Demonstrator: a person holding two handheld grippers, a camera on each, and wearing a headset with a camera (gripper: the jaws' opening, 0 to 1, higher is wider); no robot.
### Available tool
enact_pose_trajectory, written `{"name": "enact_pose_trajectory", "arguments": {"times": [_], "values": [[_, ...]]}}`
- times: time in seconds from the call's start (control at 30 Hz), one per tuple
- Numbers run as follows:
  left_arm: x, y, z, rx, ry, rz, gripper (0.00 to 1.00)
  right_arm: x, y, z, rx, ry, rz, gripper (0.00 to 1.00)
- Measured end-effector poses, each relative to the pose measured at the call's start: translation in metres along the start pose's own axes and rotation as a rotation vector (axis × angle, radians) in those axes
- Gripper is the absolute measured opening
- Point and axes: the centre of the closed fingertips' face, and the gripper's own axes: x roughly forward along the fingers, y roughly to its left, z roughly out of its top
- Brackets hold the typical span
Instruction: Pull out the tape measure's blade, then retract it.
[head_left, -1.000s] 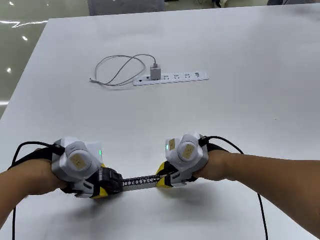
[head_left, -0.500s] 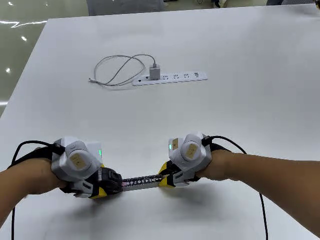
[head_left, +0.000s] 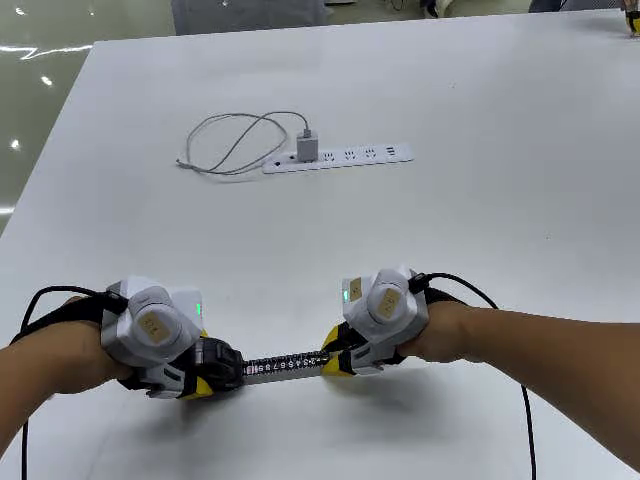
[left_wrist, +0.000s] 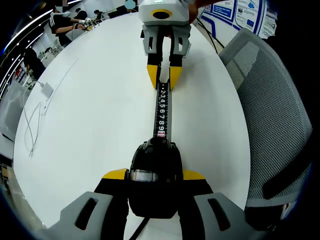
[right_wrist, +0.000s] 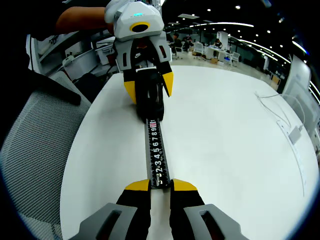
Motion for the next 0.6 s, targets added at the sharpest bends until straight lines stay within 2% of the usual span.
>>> {"name": "enact_pose_trajectory", "arguments": {"times": [0.6], "values": [[0.0002, -0.0006, 0.0001, -0.003, 0.000, -0.003, 0.33, -0.0063, -0.0022, -0.0076, 0.006, 0.003, -0.002, 0.09]]}}
